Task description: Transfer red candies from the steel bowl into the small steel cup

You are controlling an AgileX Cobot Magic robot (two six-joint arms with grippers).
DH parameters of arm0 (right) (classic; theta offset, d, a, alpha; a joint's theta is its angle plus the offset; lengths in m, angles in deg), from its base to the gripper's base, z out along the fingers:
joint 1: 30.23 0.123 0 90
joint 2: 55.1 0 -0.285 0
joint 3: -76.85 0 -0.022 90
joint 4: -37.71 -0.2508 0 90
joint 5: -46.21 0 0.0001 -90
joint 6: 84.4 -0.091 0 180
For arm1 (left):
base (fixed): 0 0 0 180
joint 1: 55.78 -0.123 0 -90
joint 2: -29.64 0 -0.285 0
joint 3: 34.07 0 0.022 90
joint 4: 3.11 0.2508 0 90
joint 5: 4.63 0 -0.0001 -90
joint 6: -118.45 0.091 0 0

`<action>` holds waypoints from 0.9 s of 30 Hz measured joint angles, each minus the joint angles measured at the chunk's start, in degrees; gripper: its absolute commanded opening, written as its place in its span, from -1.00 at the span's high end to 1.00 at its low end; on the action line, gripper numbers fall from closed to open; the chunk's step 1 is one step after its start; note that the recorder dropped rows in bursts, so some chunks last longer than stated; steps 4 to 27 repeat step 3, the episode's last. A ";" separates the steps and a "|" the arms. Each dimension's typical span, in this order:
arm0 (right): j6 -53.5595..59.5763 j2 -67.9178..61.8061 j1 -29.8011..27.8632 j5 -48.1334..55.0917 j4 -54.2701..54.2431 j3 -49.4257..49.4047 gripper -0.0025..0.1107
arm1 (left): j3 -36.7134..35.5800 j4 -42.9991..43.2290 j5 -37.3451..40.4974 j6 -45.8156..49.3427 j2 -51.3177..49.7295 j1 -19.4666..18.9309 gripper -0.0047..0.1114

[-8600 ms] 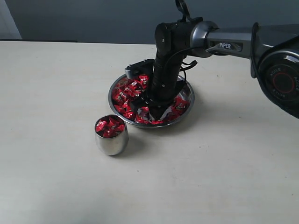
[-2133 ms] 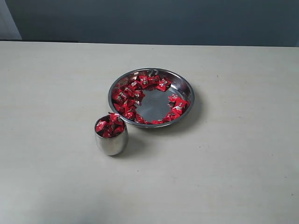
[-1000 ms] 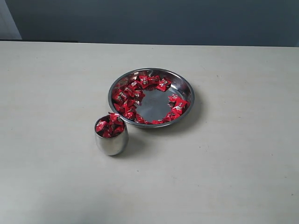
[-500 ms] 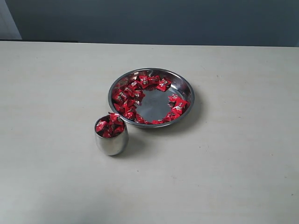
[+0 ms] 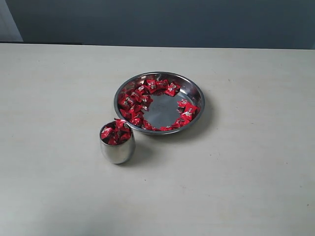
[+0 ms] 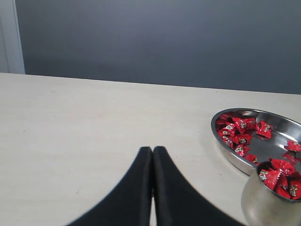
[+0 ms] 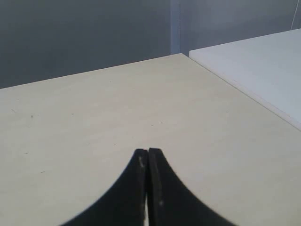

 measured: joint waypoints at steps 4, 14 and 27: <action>0.00 0.00 0.00 0.00 0.00 0.00 0.96 | 0.00 0.00 0.00 0.00 0.00 0.00 0.91; 0.00 0.00 0.00 0.00 0.00 0.00 0.96 | 0.00 0.00 0.00 0.00 0.00 0.00 0.91; 0.00 0.00 0.00 0.00 0.00 0.00 0.96 | 0.00 0.00 0.00 0.00 0.00 0.00 0.91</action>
